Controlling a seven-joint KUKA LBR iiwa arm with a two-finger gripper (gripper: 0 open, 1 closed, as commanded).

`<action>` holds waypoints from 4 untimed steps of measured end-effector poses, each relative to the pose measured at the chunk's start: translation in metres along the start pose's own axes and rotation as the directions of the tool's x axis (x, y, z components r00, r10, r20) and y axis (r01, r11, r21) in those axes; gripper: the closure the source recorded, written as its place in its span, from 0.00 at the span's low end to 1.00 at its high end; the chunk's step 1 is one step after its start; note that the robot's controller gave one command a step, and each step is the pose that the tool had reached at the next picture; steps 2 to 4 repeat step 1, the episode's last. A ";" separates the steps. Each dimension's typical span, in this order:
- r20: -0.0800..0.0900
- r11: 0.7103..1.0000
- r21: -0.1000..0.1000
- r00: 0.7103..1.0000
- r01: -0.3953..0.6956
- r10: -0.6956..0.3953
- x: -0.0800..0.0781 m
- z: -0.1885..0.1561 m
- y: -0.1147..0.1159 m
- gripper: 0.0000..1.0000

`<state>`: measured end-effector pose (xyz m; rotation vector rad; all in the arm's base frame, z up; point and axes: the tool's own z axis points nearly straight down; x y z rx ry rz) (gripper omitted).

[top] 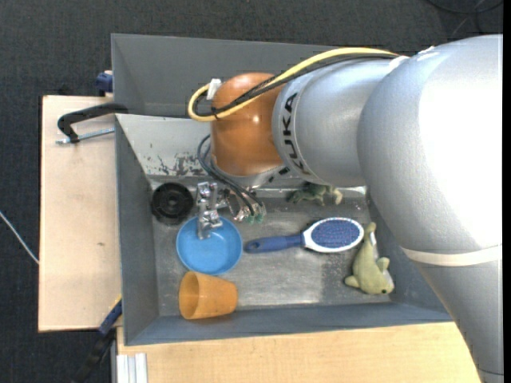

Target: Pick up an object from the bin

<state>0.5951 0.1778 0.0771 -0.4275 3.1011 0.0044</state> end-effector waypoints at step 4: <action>0.004 1.000 0.000 1.000 0.000 0.000 -0.004 -0.075 0.001 1.00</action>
Offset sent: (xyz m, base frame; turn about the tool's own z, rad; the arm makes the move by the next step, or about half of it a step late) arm 0.0001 0.0000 0.0683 0.0000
